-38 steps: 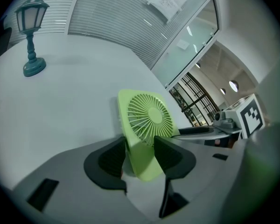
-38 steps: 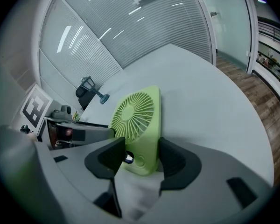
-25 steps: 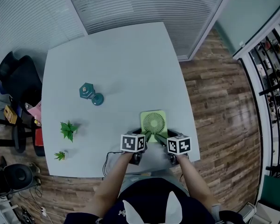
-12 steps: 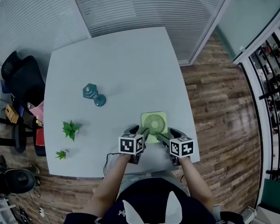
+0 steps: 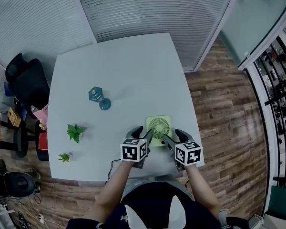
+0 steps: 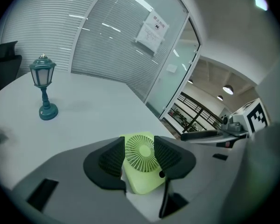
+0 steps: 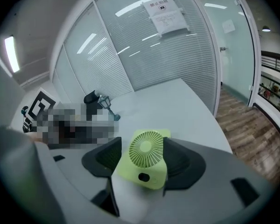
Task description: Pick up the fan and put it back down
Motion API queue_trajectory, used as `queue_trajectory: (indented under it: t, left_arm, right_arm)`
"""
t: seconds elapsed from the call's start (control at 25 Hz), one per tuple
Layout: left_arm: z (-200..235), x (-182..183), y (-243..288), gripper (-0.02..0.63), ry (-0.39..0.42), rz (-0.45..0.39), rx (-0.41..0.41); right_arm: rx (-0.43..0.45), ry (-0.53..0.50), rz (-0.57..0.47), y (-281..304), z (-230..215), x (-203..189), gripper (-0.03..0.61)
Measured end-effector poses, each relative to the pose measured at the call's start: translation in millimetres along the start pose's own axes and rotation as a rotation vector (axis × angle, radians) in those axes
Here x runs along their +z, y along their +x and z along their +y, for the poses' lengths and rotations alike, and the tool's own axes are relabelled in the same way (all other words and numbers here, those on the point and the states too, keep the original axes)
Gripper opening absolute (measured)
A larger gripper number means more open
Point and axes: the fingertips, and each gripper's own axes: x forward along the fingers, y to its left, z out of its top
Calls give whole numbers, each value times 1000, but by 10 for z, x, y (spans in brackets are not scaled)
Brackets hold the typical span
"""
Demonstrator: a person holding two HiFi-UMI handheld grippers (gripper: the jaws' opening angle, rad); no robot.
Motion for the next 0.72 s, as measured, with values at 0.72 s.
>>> queue_trajectory:
  t: [0.72]
  left_arm:
    - [-368, 163, -421, 58, 76, -91, 6]
  right_arm:
    - [33, -7, -97, -322, 344, 274, 89]
